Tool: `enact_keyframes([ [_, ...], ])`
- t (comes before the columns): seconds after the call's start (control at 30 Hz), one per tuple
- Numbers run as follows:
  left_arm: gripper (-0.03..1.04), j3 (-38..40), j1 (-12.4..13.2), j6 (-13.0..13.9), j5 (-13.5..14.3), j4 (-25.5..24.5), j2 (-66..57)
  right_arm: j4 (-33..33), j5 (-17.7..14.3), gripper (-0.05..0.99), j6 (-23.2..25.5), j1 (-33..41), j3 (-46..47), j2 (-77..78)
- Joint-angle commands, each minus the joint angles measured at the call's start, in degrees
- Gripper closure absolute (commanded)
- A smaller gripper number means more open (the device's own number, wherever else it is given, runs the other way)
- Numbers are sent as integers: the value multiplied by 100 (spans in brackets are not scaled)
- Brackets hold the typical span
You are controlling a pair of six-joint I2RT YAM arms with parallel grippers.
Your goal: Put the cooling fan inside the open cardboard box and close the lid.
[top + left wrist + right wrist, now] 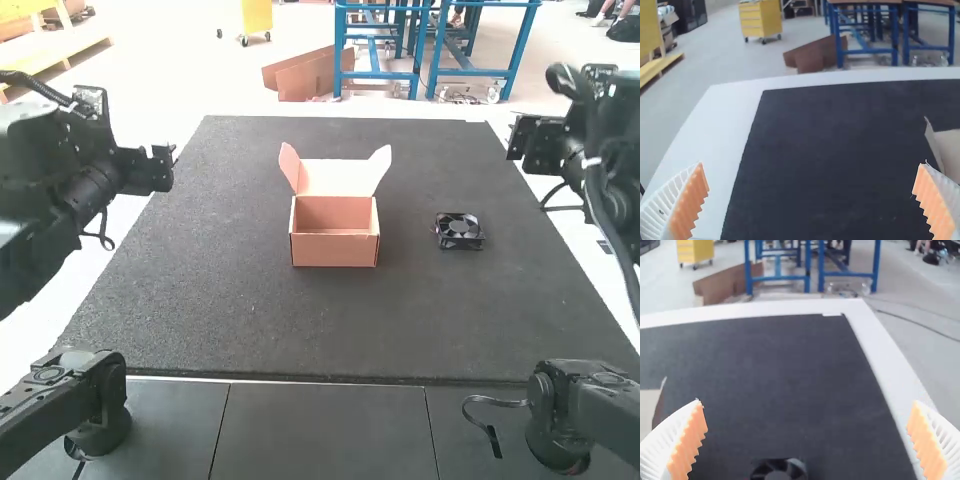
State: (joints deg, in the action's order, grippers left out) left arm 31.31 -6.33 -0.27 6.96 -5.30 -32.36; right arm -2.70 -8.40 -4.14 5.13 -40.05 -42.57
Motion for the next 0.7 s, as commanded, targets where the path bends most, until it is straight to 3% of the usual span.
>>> enact_keyframes([
  [0.0,4,833,53,-61,148,-366,-526,-398,-39,2,159,-38,-899,-463],
  [0.07,4,1220,53,-43,112,-718,-842,-881,190,2,159,-38,-1338,-797],
  [0.1,4,1369,35,-43,-55,-920,-974,-1092,278,2,159,-56,-1523,-929],
  [0.2,4,1677,44,-52,-169,-1157,-1141,-1418,85,2,194,-56,-1954,-1201],
  [0.37,4,1931,-53,-43,-336,-1272,-1238,-2288,76,3,300,-99,-2657,-1825],
  [0.5,4,1993,-308,-43,-450,-1404,-1264,-2806,234,3,370,-214,-3087,-2326],
  [0.6,4,2019,-589,-43,-520,-1553,-1282,-3105,225,3,379,-398,-3316,-2687],
  [0.67,4,2028,-800,-61,-529,-1623,-1317,-3457,383,3,379,-574,-3474,-3038],
])
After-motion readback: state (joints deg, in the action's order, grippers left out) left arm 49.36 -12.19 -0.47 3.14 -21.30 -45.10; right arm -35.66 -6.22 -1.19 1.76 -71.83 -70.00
